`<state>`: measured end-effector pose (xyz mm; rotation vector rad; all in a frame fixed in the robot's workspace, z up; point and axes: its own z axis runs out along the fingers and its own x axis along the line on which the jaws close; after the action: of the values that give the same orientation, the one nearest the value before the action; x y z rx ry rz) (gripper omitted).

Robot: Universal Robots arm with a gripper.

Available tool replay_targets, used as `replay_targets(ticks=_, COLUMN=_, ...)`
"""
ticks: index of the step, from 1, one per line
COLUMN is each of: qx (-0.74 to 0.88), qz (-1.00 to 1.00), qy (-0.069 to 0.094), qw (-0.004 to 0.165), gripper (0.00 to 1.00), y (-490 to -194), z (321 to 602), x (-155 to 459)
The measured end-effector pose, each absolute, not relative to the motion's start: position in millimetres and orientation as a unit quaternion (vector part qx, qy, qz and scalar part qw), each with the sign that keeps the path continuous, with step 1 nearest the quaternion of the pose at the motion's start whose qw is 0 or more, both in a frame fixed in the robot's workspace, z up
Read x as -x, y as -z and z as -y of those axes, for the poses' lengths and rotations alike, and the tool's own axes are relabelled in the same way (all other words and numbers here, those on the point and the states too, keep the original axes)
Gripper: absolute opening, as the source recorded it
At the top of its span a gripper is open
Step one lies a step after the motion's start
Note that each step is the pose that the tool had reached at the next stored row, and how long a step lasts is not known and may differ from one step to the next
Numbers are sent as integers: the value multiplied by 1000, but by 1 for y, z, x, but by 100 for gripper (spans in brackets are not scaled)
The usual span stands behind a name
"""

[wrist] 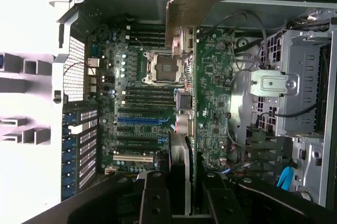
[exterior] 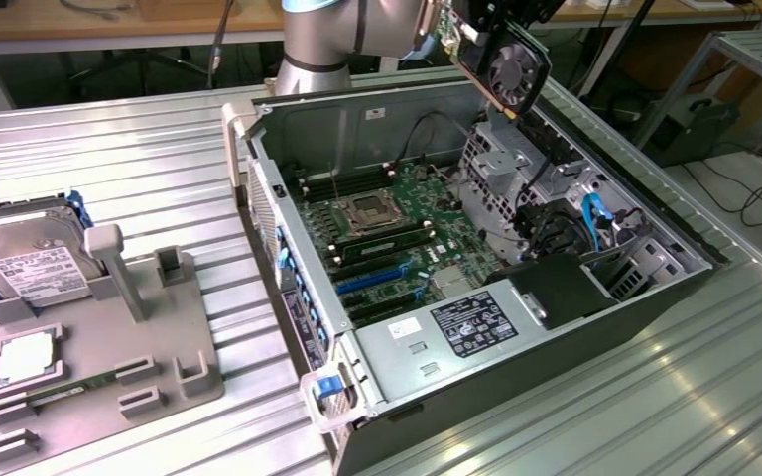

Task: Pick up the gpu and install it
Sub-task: 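Insert the gpu into the slot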

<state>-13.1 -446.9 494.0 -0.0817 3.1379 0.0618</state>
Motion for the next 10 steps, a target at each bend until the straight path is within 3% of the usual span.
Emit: replay_targets(ticks=10, qx=40, qz=-999, qy=-20, qw=1, gripper=28, y=-494, z=447, x=13)
